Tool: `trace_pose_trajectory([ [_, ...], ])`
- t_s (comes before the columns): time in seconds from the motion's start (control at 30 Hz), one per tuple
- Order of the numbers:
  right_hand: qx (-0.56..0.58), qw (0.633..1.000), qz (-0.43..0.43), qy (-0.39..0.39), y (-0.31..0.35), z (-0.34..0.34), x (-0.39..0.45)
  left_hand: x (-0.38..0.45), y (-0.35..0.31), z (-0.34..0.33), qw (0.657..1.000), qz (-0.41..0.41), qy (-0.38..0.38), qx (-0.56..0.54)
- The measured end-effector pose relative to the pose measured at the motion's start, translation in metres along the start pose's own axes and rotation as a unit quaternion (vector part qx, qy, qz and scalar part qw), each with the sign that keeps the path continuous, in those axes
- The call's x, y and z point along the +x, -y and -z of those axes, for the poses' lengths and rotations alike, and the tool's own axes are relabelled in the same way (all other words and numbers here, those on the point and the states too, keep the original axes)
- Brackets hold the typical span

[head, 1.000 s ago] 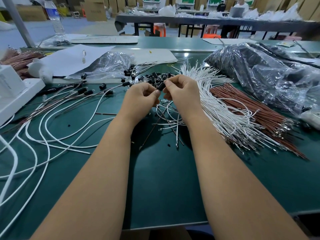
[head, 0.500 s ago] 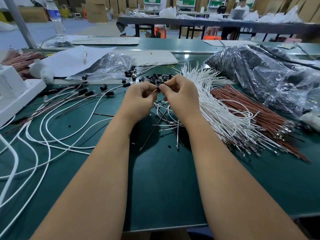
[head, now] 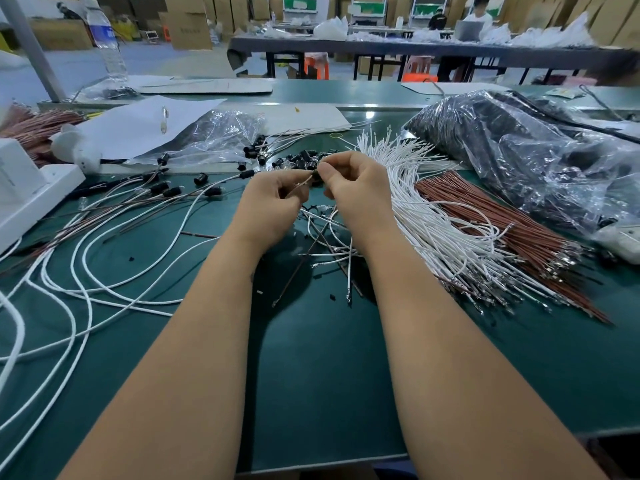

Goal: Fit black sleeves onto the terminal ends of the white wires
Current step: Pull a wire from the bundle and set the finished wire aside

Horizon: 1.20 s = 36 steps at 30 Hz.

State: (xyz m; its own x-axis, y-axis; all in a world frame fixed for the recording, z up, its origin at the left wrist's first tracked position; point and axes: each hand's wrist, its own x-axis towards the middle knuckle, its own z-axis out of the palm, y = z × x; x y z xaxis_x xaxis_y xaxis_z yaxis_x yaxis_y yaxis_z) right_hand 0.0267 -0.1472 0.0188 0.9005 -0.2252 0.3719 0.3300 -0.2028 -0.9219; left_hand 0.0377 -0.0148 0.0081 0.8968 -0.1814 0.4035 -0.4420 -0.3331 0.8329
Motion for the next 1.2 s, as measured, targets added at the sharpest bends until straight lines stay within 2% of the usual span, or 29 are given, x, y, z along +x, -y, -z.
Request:
trace_pose_trajectory([
  [0.13, 0.116, 0.992, -0.022, 0.053, 0.004, 0.003, -0.002, 0.0, 0.001, -0.002, 0.998, 0.01, -0.052, -0.023],
  [0.27, 0.168, 0.979, -0.019, 0.114, 0.008, -0.002, -0.005, 0.003, 0.003, -0.001, 0.993, 0.011, -0.073, -0.095],
  [0.33, 0.181, 0.977, -0.025, 0.111, 0.007, -0.001, -0.004, 0.004, 0.003, 0.0, 0.987, 0.019, -0.079, -0.14],
  [0.4, 0.114, 0.991, -0.026, 0.067, 0.005, 0.002, -0.001, 0.005, 0.003, -0.001, 0.981, 0.024, -0.094, -0.168],
  [0.5, -0.116, 0.993, 0.024, 0.023, -0.003, 0.004, 0.002, 0.005, 0.002, 0.0, 0.976, 0.015, -0.108, -0.19],
  [0.6, -0.279, 0.958, 0.042, 0.052, -0.01, 0.001, 0.003, 0.006, 0.001, 0.0, 0.969, 0.003, -0.115, -0.218],
  [0.7, -0.405, 0.907, 0.022, 0.11, -0.012, -0.002, 0.003, 0.005, -0.002, -0.001, 0.964, -0.006, -0.12, -0.237],
  [0.8, -0.434, 0.892, 0.016, 0.125, -0.011, -0.003, 0.001, 0.005, -0.002, 0.0, 0.959, -0.012, -0.121, -0.256],
  [1.07, -0.407, 0.904, 0.003, 0.128, -0.011, -0.004, 0.002, 0.002, -0.002, 0.002, 0.967, -0.009, -0.098, -0.236],
  [1.2, -0.352, 0.933, 0.006, 0.076, -0.014, -0.002, 0.002, 0.001, 0.002, 0.002, 0.989, 0.016, -0.086, -0.115],
])
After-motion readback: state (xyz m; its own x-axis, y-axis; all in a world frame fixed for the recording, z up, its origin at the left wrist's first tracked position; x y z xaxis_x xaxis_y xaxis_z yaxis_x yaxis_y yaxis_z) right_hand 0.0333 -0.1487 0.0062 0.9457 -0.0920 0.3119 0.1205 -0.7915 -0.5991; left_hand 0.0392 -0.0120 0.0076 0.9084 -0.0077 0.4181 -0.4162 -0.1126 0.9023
